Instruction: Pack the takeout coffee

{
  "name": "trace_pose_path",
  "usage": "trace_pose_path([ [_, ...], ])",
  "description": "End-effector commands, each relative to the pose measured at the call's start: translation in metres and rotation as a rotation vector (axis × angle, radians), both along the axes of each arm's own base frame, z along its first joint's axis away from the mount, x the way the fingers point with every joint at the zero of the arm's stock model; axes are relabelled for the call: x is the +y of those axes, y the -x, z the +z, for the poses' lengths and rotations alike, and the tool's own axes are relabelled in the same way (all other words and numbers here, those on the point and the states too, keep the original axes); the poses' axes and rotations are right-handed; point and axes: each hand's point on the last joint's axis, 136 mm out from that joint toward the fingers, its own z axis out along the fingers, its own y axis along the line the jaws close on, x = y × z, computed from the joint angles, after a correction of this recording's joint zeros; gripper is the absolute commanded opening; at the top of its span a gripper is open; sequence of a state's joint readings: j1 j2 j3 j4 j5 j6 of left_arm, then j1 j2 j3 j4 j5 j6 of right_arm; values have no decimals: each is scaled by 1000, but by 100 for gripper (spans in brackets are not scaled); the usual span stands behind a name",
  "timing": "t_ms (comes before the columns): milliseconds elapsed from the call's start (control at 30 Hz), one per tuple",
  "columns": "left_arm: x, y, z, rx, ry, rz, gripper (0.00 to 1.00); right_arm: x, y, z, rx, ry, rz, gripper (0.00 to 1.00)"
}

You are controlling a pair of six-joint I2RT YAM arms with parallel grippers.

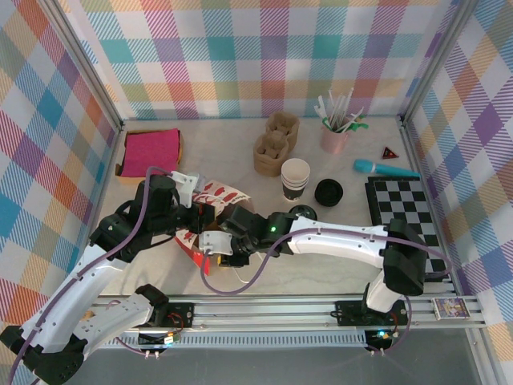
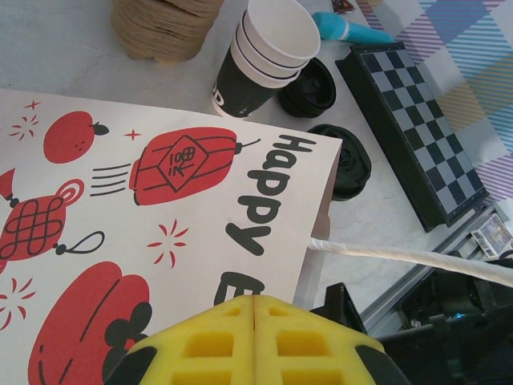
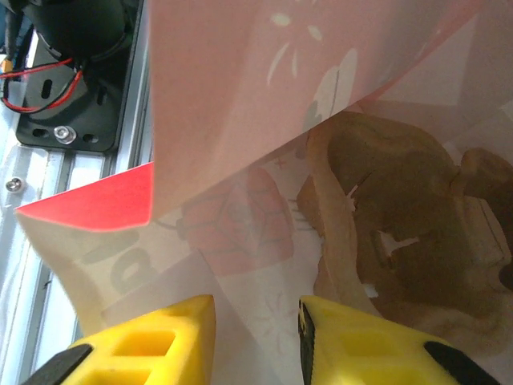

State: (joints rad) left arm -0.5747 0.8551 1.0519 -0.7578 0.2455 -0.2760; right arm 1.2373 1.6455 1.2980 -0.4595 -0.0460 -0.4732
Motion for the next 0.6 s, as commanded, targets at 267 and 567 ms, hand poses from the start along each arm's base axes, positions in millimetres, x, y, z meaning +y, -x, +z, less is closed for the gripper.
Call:
trace_pose_path([
  [267, -1, 4, 9, 5, 41, 6, 0, 25, -14, 7, -92, -52, 22, 35],
  [567, 0, 4, 8, 4, 39, 13, 0, 22, -14, 30, -133, -98, 30, 35],
])
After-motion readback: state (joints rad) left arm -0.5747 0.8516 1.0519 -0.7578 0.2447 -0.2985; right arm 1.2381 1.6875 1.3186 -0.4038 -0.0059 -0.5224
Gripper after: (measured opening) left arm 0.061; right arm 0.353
